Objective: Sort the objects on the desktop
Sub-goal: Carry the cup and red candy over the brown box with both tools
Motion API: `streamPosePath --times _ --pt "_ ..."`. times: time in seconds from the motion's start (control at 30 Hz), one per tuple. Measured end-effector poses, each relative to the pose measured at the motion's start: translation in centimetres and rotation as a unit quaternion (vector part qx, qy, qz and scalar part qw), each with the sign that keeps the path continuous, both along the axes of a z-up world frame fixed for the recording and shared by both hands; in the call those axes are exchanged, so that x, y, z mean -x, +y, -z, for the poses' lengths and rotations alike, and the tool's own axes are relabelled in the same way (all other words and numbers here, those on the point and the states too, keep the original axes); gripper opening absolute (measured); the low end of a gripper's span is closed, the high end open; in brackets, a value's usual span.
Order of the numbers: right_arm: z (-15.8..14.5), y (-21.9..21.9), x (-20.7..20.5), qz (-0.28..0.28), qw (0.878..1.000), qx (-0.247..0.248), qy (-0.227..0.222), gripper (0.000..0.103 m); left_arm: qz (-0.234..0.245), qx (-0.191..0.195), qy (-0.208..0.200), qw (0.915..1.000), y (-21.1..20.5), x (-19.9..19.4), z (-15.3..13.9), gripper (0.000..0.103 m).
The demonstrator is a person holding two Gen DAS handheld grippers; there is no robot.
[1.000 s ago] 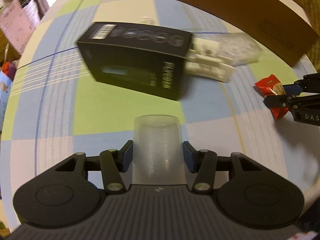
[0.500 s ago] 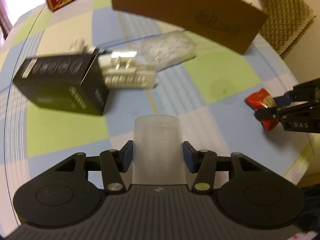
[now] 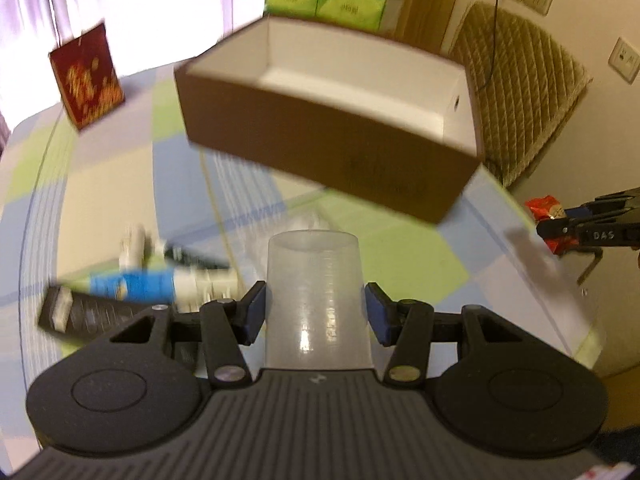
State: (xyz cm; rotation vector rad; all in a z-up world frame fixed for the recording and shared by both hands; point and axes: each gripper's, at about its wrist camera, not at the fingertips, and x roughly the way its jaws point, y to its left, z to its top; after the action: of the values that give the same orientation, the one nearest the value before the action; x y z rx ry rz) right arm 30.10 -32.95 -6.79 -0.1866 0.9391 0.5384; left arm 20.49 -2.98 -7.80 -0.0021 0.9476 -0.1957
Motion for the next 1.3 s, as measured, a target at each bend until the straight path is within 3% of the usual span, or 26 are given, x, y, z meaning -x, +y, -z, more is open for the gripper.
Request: streamPosePath --times 0.3,0.57,0.97,1.3 --pt "-6.3 5.2 -5.3 -0.052 0.996 -0.051 -0.060 0.025 0.004 0.000 -0.060 0.9982 0.5 -8.0 -5.4 0.047" --pt "-5.5 10.4 -12.2 -0.068 0.997 0.001 -0.048 0.025 0.025 -0.021 -0.060 0.9977 -0.6 -17.3 -6.8 0.047" --pt "0.4 11.8 -18.7 -0.057 0.996 0.066 0.020 0.025 -0.004 -0.072 0.019 0.9972 1.3 -27.5 -1.0 0.047" --pt "3.7 12.9 -21.5 -0.063 0.990 0.114 0.052 0.025 -0.007 -0.128 0.125 0.9839 1.9 -31.8 4.8 0.047"
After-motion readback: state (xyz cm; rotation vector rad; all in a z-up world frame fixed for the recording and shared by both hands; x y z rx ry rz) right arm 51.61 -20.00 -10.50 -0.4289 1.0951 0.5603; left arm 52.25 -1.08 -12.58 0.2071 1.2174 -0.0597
